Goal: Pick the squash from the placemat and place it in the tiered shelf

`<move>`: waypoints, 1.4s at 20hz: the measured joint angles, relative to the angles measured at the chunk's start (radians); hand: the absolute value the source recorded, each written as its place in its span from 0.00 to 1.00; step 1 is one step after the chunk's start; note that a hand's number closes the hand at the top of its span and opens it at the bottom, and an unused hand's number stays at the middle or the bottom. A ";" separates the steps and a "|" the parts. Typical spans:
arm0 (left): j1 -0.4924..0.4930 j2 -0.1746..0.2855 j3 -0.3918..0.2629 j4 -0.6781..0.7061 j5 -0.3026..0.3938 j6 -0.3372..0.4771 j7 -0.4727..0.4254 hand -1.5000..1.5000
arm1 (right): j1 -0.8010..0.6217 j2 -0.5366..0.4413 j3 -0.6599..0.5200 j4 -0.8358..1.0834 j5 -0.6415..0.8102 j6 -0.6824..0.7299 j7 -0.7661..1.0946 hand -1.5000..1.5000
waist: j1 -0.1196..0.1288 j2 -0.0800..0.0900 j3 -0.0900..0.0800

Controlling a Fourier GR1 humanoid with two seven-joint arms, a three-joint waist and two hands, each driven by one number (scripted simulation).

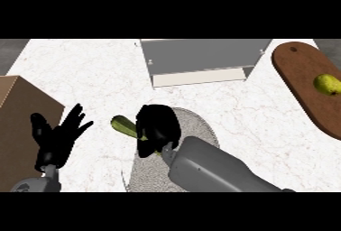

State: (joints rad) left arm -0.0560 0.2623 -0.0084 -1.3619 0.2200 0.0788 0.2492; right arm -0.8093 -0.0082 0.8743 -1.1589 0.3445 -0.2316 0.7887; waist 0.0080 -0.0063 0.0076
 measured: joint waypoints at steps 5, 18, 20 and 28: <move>0.016 -0.002 0.008 -0.011 -0.006 0.011 0.007 0.50 | -0.065 -0.027 -0.045 -0.211 0.086 -0.001 0.107 1.00 | -0.017 -0.007 0.000; 0.017 -0.002 0.022 -0.011 0.000 -0.014 0.004 0.50 | -0.331 -0.143 -0.363 -0.524 0.184 0.184 0.334 1.00 | -0.021 -0.006 -0.002; 0.021 -0.009 0.017 -0.028 0.003 -0.016 0.011 0.50 | -0.363 -0.174 -0.431 -0.509 0.157 0.212 0.323 1.00 | -0.016 -0.005 -0.003; 0.012 -0.003 0.021 -0.018 -0.001 -0.040 -0.001 0.50 | -0.528 -0.250 -0.643 -0.328 0.108 0.282 0.281 1.00 | -0.004 0.001 -0.005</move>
State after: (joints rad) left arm -0.0439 0.2598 0.0124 -1.3800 0.2187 0.0390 0.2482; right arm -1.3374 -0.2578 0.2318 -1.4874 0.4529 0.0504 1.0692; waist 0.0044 -0.0051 0.0031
